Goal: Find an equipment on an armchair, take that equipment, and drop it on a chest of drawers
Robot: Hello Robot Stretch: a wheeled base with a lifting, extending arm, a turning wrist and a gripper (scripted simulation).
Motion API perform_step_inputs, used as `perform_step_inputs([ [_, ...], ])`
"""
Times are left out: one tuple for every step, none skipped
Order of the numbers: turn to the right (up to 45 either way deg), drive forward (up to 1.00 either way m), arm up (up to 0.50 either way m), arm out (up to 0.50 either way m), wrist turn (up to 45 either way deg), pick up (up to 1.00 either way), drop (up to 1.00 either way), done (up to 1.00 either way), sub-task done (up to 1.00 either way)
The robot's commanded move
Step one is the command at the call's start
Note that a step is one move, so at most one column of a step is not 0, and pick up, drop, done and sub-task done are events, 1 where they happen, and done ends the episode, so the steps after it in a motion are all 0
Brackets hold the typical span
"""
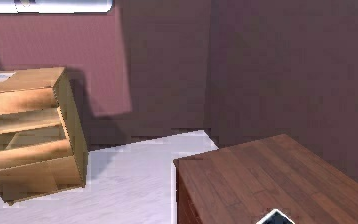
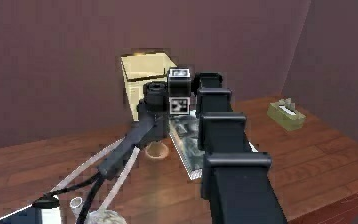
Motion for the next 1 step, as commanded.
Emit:
perform_step_inputs([
  [0.0,0.00,0.00,0.00,45.0,0.00,0.00,0.00,0.00],
])
